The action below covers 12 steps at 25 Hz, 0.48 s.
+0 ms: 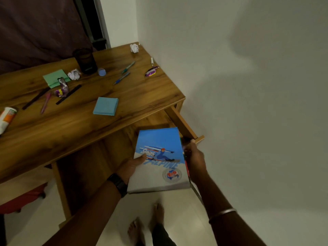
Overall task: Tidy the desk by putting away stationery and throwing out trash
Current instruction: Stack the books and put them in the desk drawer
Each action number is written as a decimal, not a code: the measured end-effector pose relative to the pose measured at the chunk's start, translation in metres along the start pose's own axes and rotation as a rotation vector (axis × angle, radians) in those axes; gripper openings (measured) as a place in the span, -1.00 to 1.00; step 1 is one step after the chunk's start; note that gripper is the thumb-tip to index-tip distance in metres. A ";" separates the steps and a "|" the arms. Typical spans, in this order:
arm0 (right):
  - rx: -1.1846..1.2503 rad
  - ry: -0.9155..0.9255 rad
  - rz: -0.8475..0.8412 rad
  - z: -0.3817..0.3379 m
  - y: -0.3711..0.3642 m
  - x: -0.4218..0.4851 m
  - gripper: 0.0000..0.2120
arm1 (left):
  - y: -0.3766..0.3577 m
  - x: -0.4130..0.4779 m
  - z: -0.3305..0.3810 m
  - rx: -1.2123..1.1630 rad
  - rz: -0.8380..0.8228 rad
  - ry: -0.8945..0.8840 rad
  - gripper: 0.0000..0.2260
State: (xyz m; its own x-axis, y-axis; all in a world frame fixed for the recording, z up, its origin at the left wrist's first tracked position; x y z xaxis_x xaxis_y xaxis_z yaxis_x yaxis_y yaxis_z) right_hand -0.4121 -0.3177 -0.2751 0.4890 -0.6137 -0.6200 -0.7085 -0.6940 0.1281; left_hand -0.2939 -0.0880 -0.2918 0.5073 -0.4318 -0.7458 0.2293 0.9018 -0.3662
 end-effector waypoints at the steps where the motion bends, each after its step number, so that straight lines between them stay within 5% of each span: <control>1: 0.003 0.010 -0.115 -0.016 -0.009 -0.003 -0.59 | 0.004 0.006 -0.002 -0.014 0.042 0.034 -0.69; 4: -0.155 0.016 -0.345 -0.046 -0.038 0.009 -0.72 | 0.003 0.025 0.007 -0.087 0.112 0.033 -0.76; 12: -0.629 0.174 -0.408 -0.097 -0.085 0.111 -0.70 | -0.007 0.095 0.040 -0.033 0.251 0.027 -0.70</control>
State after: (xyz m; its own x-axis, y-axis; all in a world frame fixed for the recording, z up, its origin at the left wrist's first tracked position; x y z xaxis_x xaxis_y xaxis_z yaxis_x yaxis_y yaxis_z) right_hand -0.2481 -0.3634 -0.2802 0.7591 -0.2778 -0.5888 -0.0576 -0.9295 0.3642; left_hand -0.2142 -0.1351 -0.3378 0.5223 -0.1953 -0.8301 0.0716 0.9800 -0.1855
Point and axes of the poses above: each hand's wrist, its own x-axis towards the middle knuckle, its own y-axis out of the back of the hand, z = x × y, the point moved 9 cm from there along x, towards the middle knuckle, and after that the axes turned 11 degrees about -x, right-handed, at the moved point
